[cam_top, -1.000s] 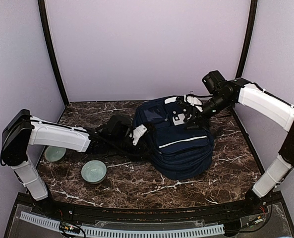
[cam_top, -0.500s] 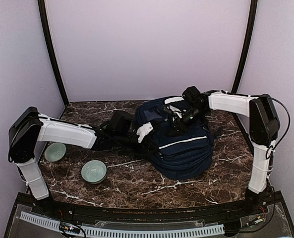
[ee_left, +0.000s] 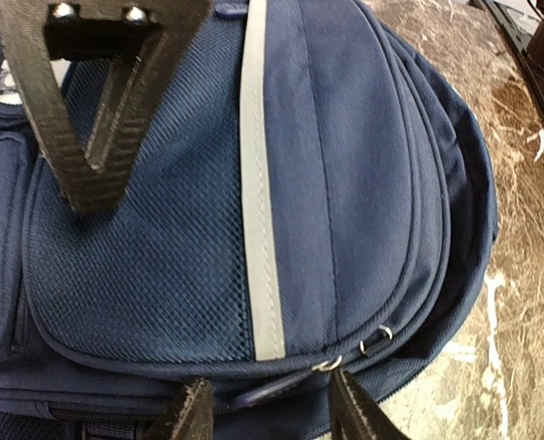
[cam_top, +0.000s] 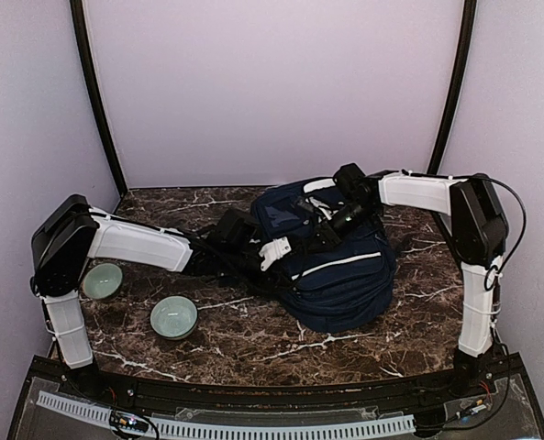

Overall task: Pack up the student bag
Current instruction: Hold the second largest pocket of the student bag.

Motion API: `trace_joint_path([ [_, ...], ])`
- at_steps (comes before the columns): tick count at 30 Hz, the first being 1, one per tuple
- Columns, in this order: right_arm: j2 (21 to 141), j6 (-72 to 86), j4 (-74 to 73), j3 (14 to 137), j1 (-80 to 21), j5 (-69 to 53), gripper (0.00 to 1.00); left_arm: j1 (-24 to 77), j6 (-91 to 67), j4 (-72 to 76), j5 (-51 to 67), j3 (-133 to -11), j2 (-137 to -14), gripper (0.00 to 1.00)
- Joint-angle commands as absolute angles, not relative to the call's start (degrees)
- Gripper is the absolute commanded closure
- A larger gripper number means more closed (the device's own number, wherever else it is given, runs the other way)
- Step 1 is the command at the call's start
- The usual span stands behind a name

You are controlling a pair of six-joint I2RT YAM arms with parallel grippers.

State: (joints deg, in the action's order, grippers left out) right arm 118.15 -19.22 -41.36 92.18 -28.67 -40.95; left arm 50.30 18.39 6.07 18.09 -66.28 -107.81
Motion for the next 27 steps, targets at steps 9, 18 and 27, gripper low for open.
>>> trace_joint_path([
  [9,122.2,-18.4,-41.2,92.5,-28.4,-37.3,0.76,50.4,21.2,3.4,16.0,-68.1,-109.8,0.51],
  [18,122.4,-18.5,-41.2,92.4,-28.4,-37.4,0.76,51.8,22.8,6.1,14.9,-68.9,-110.0,0.5],
  [27,122.9,-18.6,-41.6,92.8,-28.4,-37.9,0.76,54.3,24.8,0.1,14.6,-71.2,-111.5,0.65],
])
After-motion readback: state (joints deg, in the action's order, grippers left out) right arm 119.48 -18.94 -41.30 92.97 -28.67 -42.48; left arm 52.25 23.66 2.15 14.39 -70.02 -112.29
